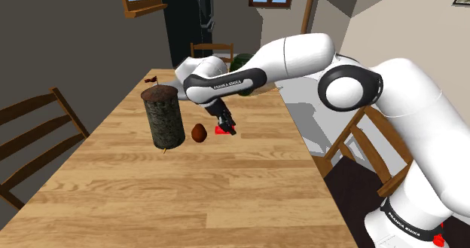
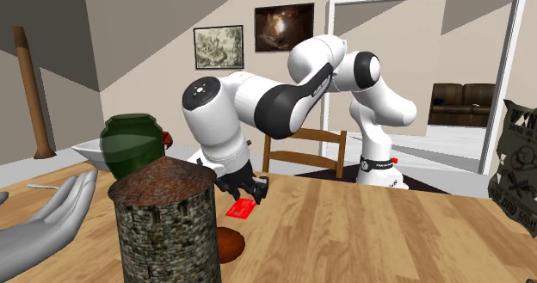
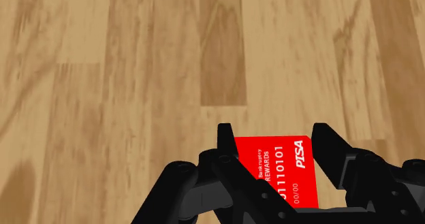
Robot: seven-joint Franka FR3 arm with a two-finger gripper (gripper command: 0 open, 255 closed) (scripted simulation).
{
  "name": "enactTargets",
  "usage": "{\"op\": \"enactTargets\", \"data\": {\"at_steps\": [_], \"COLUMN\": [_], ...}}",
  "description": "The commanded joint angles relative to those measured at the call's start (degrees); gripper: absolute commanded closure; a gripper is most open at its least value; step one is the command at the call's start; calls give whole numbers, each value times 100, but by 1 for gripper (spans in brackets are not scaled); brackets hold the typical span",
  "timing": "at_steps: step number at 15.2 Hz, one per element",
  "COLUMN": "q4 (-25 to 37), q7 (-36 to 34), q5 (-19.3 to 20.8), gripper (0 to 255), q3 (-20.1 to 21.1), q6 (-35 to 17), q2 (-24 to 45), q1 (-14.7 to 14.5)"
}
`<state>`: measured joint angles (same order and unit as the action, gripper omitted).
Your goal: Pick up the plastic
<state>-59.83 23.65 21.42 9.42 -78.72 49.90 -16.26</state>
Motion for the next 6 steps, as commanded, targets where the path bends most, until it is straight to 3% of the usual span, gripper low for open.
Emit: {"op": "enactTargets", "data": {"at_steps": [1, 6], "q4": [108, 259], "q7": [47, 103], "q5": [0, -1], "gripper": [255, 255], "q3": [-3, -6], "q6": [141, 335], "q2": [-39, -91], "q1": [-9, -27]}}
